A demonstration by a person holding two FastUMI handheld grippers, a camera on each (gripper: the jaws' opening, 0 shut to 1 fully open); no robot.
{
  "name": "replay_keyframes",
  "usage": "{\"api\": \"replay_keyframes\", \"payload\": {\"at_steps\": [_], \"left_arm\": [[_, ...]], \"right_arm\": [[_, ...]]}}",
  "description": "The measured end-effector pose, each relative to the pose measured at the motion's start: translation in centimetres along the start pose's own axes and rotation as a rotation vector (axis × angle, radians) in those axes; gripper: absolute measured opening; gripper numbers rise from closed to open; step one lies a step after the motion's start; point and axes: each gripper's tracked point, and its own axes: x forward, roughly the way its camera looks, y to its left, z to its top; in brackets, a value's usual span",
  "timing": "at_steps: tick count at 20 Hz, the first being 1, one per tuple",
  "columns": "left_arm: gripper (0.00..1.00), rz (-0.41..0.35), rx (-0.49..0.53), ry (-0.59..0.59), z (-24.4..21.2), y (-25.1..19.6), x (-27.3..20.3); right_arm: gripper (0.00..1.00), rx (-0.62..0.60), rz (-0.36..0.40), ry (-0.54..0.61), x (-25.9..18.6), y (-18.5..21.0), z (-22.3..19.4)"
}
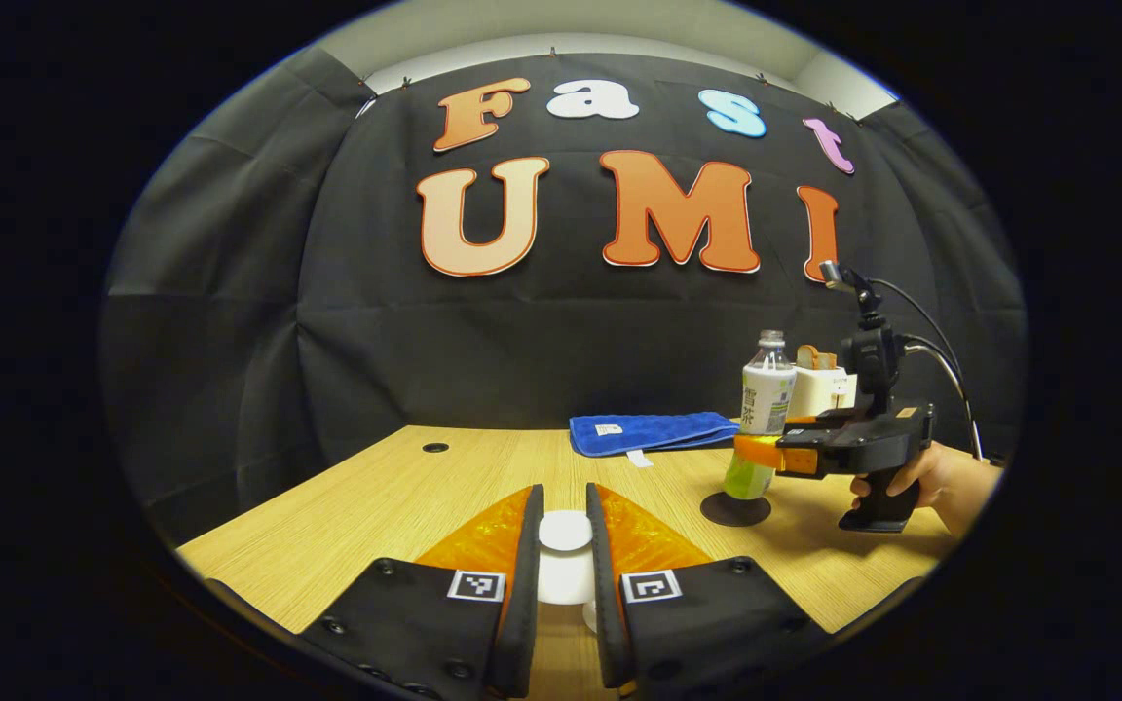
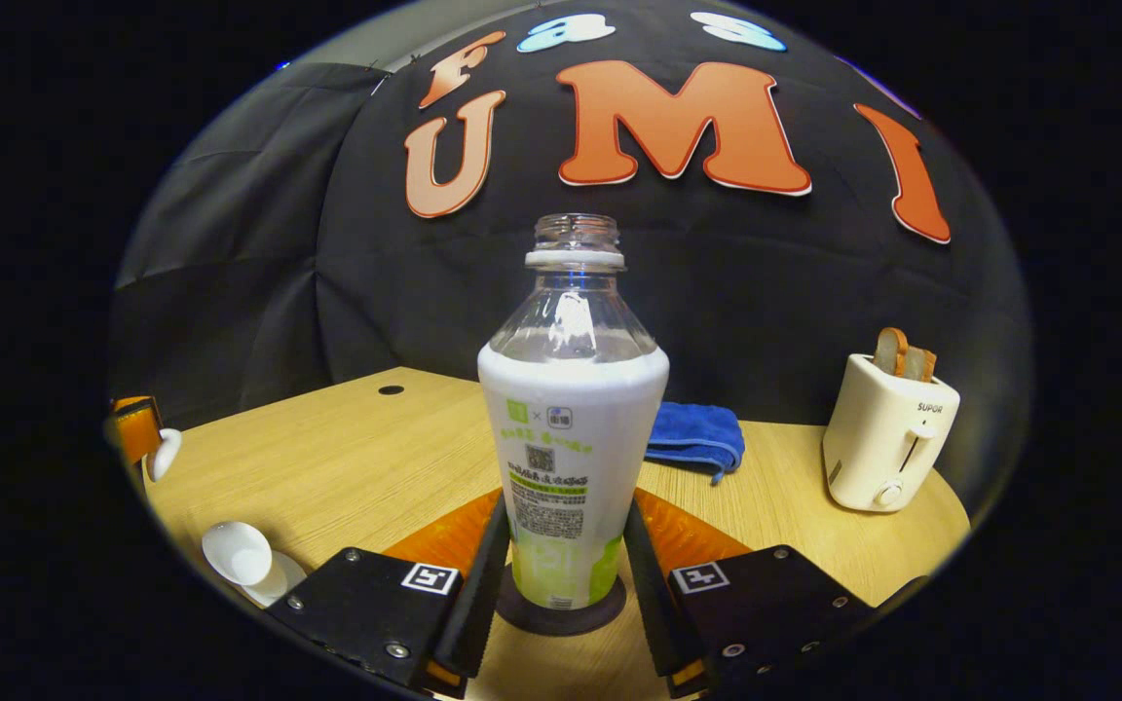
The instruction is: Open the teacup lid with one hand, grasp the water bottle and pour water into the teacup with the other hand; after pouring, place the water bottle on the coaster and then close the teacup lid.
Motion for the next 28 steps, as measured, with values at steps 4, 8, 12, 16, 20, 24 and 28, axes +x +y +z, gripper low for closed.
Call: {"api": "replay_keyframes", "payload": {"at_steps": [4,8,12,16,20,24,28], "left_arm": [[0.30,-0.005,-0.005,0.012,-0.3,-0.2,0.2],[0.30,-0.007,-0.007,0.022,-0.6,-0.4,0.4],[0.30,-0.017,-0.016,0.033,-1.0,-0.9,0.7],[0.30,-0.020,-0.028,0.047,-1.5,-1.3,0.8],[0.30,-0.029,-0.031,0.059,-2.2,-2.1,1.2],[0.29,-0.043,-0.030,0.073,-2.9,-3.1,1.4],[0.30,-0.062,-0.030,0.089,-3.8,-4.1,1.6]], "right_arm": [[0.65,0.014,0.002,0.035,0.5,-0.1,-1.4],[0.65,-0.001,0.009,0.045,0.7,0.2,-2.0],[0.66,-0.001,0.017,0.045,0.6,0.3,-2.1],[0.70,0.006,0.034,0.063,0.5,0.2,-2.7],[0.81,-0.002,0.029,0.065,-0.3,-0.2,-2.9],[0.91,-0.013,0.022,0.049,-1.8,-0.8,-2.3],[0.96,-0.025,0.017,0.030,-3.3,-1.2,-1.6]]}}
